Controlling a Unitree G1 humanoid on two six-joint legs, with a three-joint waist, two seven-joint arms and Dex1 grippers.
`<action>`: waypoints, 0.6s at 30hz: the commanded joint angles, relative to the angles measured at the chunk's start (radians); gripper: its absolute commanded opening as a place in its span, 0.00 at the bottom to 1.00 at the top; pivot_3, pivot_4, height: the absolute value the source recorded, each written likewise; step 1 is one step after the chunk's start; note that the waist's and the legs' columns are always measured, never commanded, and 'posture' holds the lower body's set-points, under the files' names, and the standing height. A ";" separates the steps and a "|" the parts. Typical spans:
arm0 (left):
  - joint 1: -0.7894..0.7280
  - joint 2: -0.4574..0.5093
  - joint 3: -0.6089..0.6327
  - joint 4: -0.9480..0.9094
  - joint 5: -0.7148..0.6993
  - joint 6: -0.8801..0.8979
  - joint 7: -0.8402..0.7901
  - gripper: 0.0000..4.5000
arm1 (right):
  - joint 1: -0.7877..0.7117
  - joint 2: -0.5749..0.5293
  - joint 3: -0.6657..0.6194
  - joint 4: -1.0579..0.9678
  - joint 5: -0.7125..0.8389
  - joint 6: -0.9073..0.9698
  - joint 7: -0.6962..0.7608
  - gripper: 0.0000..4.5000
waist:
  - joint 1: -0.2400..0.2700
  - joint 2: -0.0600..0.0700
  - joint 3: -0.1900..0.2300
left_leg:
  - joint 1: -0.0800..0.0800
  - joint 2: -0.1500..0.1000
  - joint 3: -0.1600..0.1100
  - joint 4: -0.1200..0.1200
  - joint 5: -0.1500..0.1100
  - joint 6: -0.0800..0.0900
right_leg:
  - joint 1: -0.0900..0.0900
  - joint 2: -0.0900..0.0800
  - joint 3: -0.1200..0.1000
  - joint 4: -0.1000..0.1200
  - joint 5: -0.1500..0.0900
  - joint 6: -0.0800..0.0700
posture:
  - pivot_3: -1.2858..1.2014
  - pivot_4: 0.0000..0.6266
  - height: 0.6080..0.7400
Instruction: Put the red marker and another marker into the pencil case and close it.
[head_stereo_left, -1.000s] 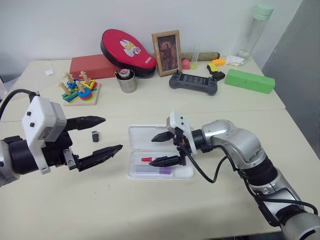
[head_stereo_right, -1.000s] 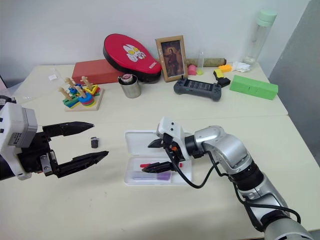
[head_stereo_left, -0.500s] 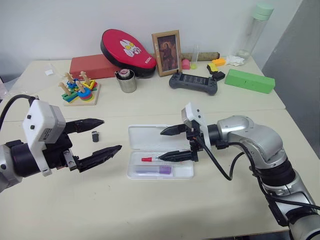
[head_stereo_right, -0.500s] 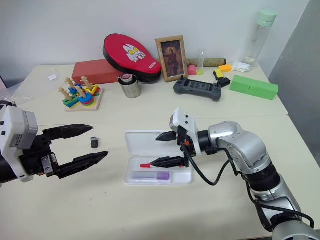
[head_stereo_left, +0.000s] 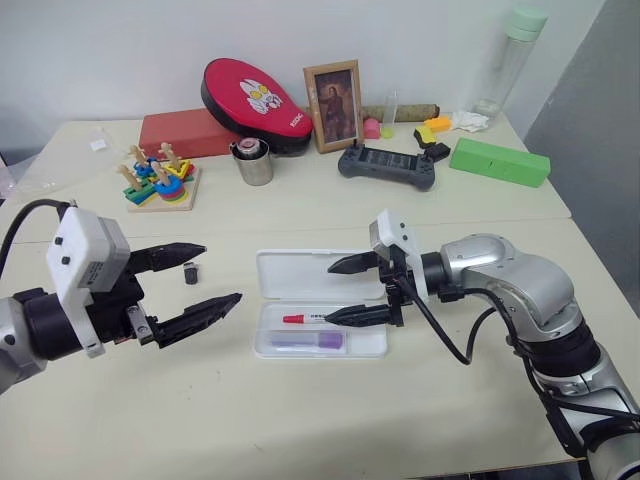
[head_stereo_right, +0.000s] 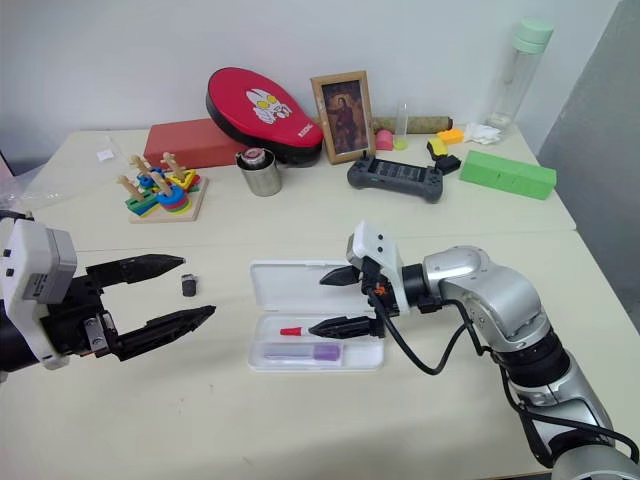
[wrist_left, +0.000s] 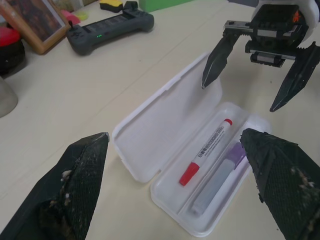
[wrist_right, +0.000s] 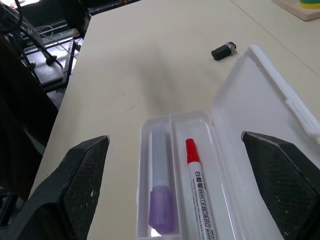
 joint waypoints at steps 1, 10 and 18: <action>0.022 -0.027 0.045 -0.013 0.029 -0.023 0.022 1.00 | -0.009 -0.024 -0.071 -0.030 0.033 -0.019 0.003 0.99 | 0.000 0.000 0.000 | 0.000 0.000 0.000 0.000 0.000 0.000 | 0.000 0.000 0.000 0.000 0.000 0.000 | 0.52 0.24 1.00; 0.065 -0.070 0.029 -0.007 0.122 -0.051 0.071 1.00 | -0.007 -0.102 -0.142 -0.057 0.066 -0.046 0.045 0.99 | 0.001 0.000 0.000 | 0.000 0.000 0.000 0.000 0.000 0.000 | 0.000 0.000 0.000 0.000 0.000 0.000 | 0.52 0.24 1.00; 0.037 -0.107 -0.074 0.046 0.308 -0.030 0.269 1.00 | -0.013 -0.179 -0.173 -0.049 0.065 -0.130 0.115 0.99 | 0.001 0.000 0.000 | 0.000 0.000 0.000 0.000 0.000 0.000 | 0.001 0.000 0.000 0.000 0.000 0.000 | 0.52 0.24 1.00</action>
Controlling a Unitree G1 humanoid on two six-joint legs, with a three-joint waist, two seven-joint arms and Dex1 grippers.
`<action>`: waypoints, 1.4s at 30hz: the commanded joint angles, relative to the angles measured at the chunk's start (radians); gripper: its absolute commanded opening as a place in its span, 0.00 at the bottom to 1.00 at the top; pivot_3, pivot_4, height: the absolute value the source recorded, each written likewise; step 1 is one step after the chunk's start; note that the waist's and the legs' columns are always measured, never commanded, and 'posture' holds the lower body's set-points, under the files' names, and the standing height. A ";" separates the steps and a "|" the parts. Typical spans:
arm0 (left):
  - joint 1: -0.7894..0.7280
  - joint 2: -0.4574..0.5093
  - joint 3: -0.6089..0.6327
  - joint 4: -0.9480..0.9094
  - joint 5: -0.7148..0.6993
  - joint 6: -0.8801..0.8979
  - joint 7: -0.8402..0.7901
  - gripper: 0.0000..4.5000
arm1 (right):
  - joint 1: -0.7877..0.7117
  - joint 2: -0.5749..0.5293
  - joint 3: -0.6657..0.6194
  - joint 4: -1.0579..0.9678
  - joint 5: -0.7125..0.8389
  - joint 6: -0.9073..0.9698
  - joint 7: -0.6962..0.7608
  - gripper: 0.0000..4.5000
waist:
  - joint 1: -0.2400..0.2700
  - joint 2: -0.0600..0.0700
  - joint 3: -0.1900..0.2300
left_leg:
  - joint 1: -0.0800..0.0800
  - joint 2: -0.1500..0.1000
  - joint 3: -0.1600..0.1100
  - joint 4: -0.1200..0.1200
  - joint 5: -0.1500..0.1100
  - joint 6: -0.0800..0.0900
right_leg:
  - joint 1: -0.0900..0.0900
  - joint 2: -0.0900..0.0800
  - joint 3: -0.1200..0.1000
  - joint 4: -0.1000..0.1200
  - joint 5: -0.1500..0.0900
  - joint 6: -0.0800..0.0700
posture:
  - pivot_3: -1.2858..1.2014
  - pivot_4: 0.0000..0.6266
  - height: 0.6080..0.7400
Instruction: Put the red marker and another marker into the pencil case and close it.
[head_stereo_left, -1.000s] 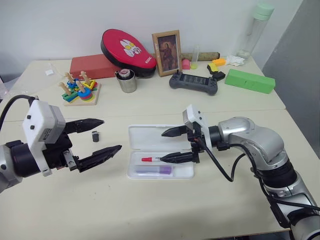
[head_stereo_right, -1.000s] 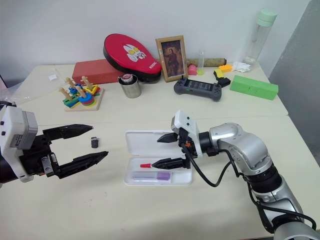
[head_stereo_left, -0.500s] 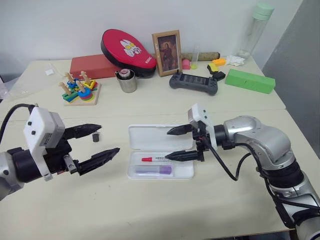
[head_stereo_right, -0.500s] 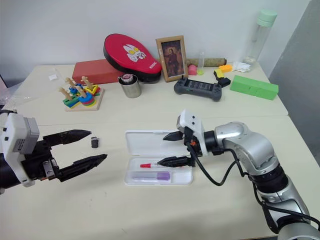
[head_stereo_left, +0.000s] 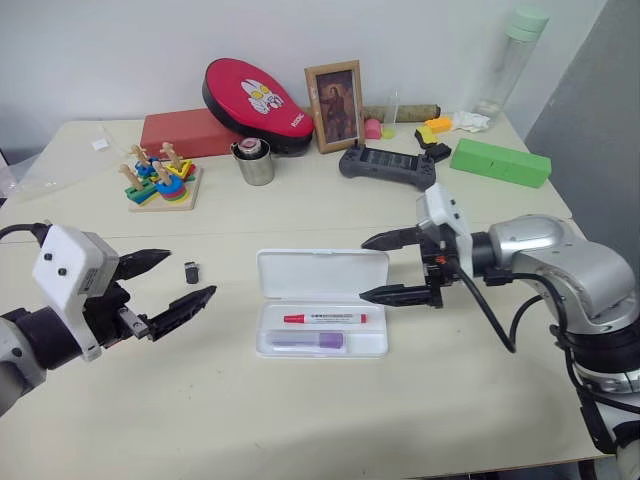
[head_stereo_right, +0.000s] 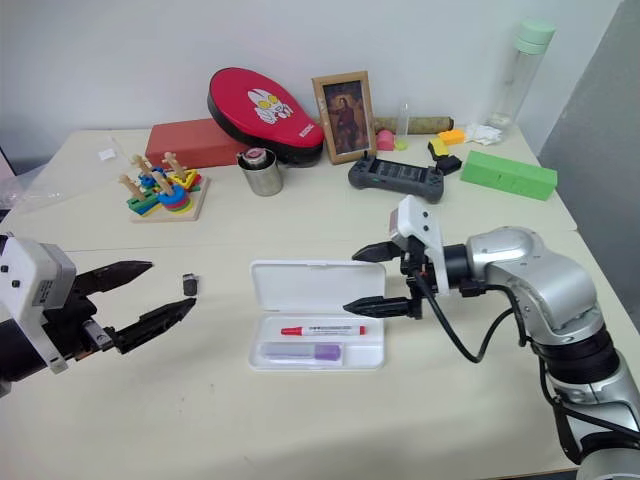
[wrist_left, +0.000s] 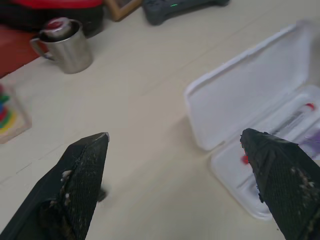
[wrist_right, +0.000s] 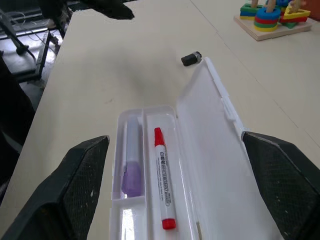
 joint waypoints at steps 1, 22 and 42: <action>-0.042 -0.014 -0.060 0.037 0.103 0.035 0.148 1.00 | -0.021 -0.011 -0.035 -0.025 0.026 -0.044 0.027 0.99 | -0.001 0.000 0.000 | 0.000 0.000 0.000 0.000 0.000 0.000 | 0.000 0.000 0.000 0.000 0.000 0.000 | 0.52 0.24 1.00; -0.425 -0.353 -0.425 0.316 0.383 0.212 0.608 1.00 | -0.078 -0.017 -0.044 -0.013 0.048 -0.049 0.017 0.99 | 0.006 -0.001 0.000 | 0.000 -0.001 -0.002 0.002 0.000 0.000 | 0.003 0.000 -0.002 0.000 0.000 0.000 | 0.52 0.24 1.00; -0.494 -0.425 -0.484 0.539 0.493 0.086 0.551 0.73 | -0.070 -0.022 -0.046 -0.029 0.068 -0.033 -0.012 1.00 | 0.012 -0.001 0.000 | 0.003 -0.001 -0.003 0.003 0.001 0.000 | 0.007 0.000 -0.003 0.000 0.000 0.001 | 0.52 0.24 1.00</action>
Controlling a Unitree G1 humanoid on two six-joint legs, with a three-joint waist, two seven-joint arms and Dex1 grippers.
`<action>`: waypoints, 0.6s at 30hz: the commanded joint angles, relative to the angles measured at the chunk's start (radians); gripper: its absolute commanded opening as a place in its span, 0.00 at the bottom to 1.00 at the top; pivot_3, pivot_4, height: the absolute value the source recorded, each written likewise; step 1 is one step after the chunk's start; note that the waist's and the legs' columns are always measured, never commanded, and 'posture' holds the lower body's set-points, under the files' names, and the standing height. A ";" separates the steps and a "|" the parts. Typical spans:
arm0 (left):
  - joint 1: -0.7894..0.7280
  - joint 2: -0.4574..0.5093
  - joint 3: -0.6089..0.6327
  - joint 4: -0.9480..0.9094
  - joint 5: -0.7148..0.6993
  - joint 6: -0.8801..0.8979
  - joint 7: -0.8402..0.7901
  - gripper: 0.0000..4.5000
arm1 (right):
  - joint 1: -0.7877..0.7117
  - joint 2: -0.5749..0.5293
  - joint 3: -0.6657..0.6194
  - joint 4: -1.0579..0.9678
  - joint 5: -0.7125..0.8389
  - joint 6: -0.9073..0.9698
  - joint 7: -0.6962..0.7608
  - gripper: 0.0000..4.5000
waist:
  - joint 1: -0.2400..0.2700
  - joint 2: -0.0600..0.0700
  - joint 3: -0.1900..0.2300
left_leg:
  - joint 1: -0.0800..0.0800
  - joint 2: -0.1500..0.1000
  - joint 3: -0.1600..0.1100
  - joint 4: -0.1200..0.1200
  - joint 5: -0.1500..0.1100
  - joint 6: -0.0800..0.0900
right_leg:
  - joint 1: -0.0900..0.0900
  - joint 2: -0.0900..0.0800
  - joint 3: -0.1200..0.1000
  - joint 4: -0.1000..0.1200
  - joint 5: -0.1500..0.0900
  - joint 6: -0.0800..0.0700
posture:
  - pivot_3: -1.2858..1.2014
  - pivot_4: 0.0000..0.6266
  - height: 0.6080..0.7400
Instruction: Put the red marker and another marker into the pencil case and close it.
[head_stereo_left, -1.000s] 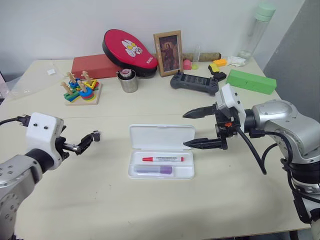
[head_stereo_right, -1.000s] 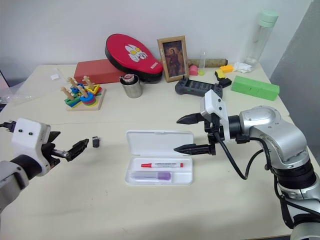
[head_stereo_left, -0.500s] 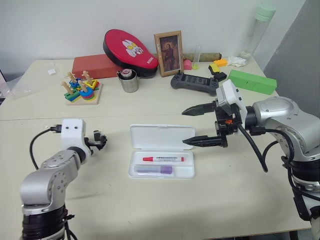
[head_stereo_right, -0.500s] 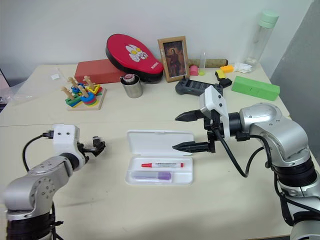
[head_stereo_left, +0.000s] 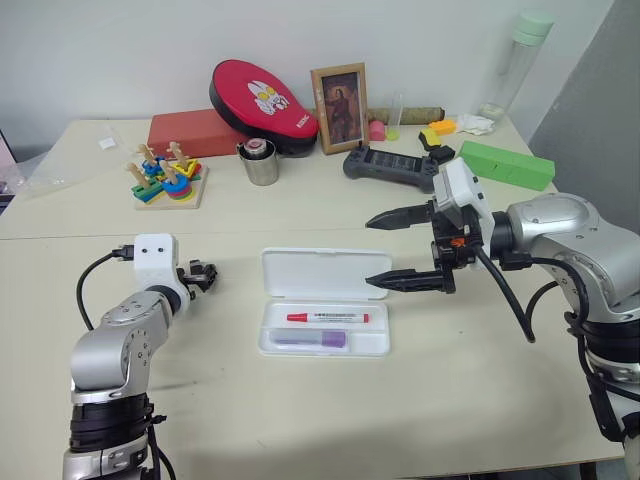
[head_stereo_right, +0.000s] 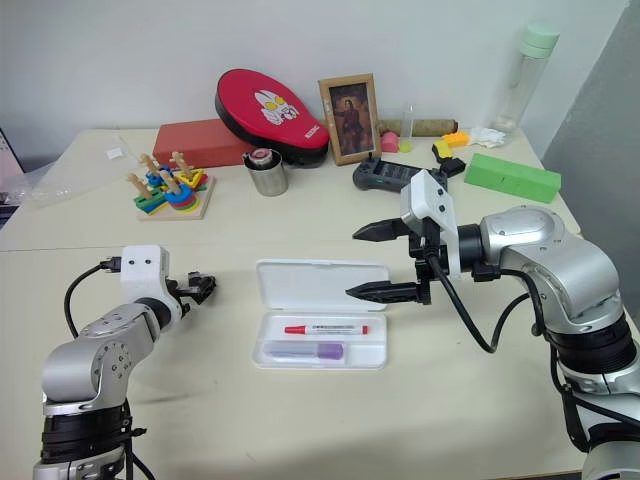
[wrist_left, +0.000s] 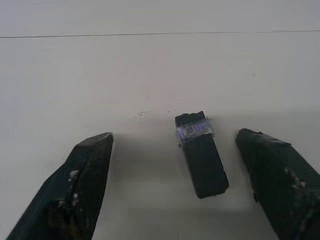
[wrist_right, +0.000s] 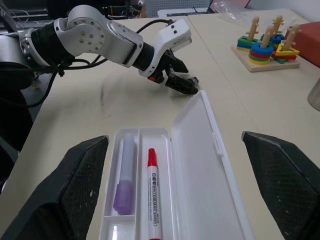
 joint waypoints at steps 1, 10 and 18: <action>0.010 0.001 -0.006 0.005 0.030 0.004 -0.008 0.69 | -0.014 -0.007 -0.034 -0.036 0.022 -0.001 -0.007 1.00 | 0.000 0.000 0.000 | 0.000 0.000 0.000 0.000 0.000 0.000 | 0.000 0.000 0.000 0.000 0.000 0.000 | 0.52 0.24 1.00; 0.034 0.013 0.009 -0.039 0.053 0.039 -0.001 0.30 | -0.012 -0.008 -0.033 -0.035 0.024 -0.003 -0.009 1.00 | -0.012 0.000 0.000 | 0.001 0.000 0.000 0.000 0.000 0.000 | 0.001 0.000 0.000 0.000 0.000 0.000 | 0.52 0.24 1.00; 0.044 0.011 0.032 -0.092 0.056 0.078 0.000 0.10 | -0.010 -0.011 -0.033 -0.037 0.036 -0.002 -0.009 1.00 | -0.013 0.000 0.000 | 0.001 0.000 0.000 0.000 0.000 0.000 | 0.001 0.000 0.000 0.000 0.000 0.000 | 0.52 0.24 1.00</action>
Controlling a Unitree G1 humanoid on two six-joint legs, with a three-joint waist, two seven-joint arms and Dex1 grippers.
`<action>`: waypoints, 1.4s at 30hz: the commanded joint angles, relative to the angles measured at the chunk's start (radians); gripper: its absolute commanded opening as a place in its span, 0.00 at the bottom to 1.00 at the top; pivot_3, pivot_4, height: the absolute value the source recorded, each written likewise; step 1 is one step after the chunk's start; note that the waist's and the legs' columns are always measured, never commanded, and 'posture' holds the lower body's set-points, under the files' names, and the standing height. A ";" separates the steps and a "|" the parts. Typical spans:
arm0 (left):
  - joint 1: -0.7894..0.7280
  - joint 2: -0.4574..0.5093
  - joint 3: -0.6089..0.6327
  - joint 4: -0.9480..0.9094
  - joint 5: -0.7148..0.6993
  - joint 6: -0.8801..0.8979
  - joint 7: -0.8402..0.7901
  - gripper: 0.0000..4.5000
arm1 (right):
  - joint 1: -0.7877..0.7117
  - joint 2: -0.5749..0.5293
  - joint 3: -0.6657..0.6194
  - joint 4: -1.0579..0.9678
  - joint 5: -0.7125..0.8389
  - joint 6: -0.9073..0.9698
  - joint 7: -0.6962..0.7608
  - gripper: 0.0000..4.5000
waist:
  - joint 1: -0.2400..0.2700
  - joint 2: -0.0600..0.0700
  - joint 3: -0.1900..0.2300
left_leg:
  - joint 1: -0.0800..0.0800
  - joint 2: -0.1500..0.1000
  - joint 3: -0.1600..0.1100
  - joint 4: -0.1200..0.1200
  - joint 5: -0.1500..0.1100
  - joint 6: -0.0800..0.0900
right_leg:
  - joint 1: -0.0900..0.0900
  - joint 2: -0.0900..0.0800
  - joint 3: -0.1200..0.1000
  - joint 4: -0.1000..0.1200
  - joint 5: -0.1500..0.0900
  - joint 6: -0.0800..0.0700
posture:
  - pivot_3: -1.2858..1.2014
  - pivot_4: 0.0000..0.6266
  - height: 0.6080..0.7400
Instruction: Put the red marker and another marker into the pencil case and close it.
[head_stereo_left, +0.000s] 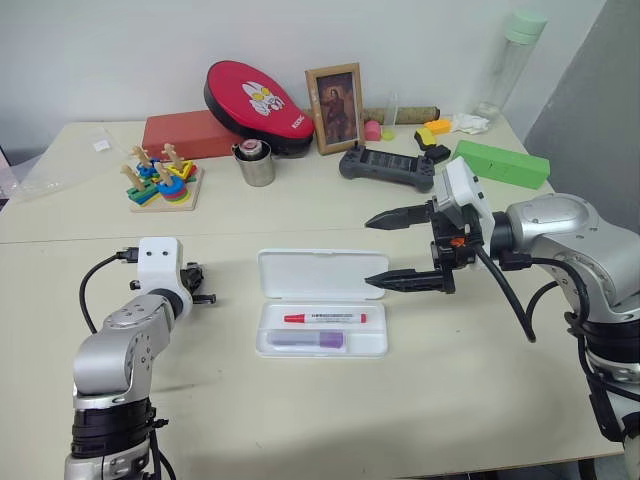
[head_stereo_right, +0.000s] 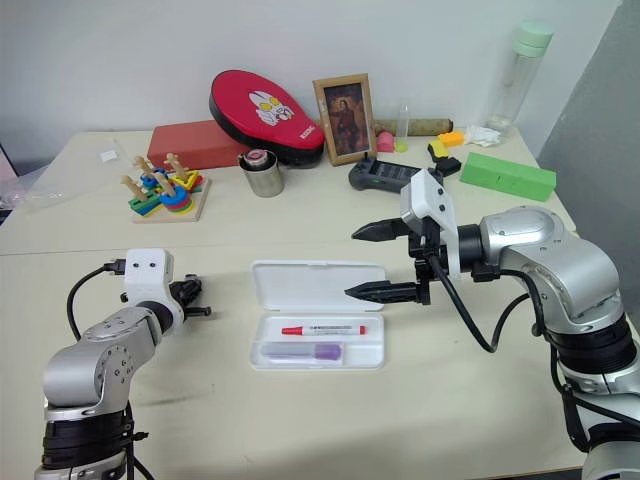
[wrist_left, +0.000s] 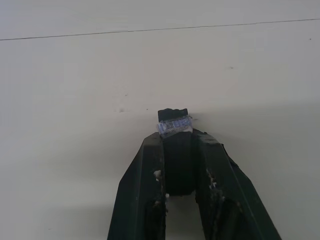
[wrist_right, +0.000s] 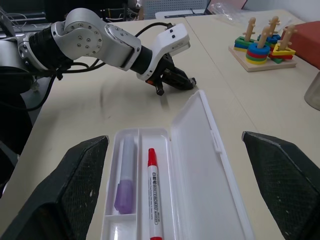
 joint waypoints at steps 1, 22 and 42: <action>0.021 0.012 0.031 -0.044 0.022 0.029 0.007 0.10 | -0.010 -0.012 -0.032 -0.037 0.018 -0.003 0.000 1.00 | 0.000 0.000 0.000 | 0.000 0.000 0.000 0.000 0.000 0.000 | 0.000 0.000 0.000 0.000 0.000 0.000 | 0.52 0.24 1.00; 0.054 0.257 0.405 -0.366 -0.381 0.110 -0.402 0.10 | 0.067 -0.099 0.013 -0.041 -0.050 -0.127 0.110 1.00 | 0.006 -0.002 0.001 | -0.001 0.000 0.000 0.000 0.000 0.000 | 0.000 0.000 -0.001 -0.001 0.000 0.000 | 0.52 0.24 1.00; 0.000 0.536 0.229 -0.422 -0.762 0.048 -0.769 0.10 | 0.093 -0.118 0.047 -0.029 -0.158 -0.212 0.158 1.00 | 0.005 -0.003 0.003 | -0.001 0.000 0.000 -0.001 0.000 0.000 | 0.000 0.000 -0.001 -0.001 0.000 0.000 | 0.52 0.24 1.00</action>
